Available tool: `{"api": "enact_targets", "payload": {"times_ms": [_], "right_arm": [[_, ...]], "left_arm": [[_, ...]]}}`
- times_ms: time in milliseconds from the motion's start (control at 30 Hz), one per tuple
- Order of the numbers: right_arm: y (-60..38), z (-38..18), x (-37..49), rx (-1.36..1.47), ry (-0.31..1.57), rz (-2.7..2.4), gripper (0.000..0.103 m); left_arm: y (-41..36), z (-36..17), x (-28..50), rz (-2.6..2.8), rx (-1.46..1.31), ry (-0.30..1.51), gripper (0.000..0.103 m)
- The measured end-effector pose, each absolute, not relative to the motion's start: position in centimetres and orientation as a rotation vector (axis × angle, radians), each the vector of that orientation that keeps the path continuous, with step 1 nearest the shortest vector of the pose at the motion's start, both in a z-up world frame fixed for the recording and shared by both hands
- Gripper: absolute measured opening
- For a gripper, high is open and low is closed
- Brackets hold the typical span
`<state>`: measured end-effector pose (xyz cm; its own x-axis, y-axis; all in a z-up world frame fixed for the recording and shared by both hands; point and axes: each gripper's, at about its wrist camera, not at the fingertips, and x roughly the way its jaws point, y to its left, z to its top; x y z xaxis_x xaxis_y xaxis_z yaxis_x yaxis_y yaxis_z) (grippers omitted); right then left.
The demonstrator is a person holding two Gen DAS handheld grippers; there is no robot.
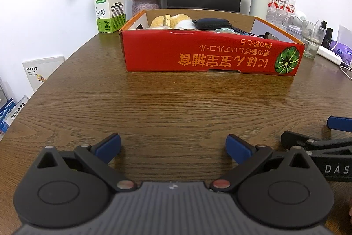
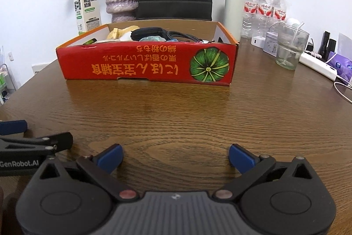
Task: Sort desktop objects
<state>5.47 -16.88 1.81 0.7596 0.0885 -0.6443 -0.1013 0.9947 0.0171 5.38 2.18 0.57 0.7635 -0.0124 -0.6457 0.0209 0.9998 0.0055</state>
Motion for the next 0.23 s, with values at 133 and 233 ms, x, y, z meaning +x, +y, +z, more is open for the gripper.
{"api": "enact_targets", "payload": {"times_ms": [133, 233], "right_arm": [[-16.91, 1.81, 5.47, -0.019, 0.700, 0.104, 0.103], [-16.91, 1.80, 5.47, -0.019, 0.700, 0.104, 0.103]], "left_arm": [[2.19, 0.58, 5.34, -0.018, 0.013, 0.702, 0.103], [2.15, 0.57, 5.37, -0.018, 0.013, 0.702, 0.103]]}}
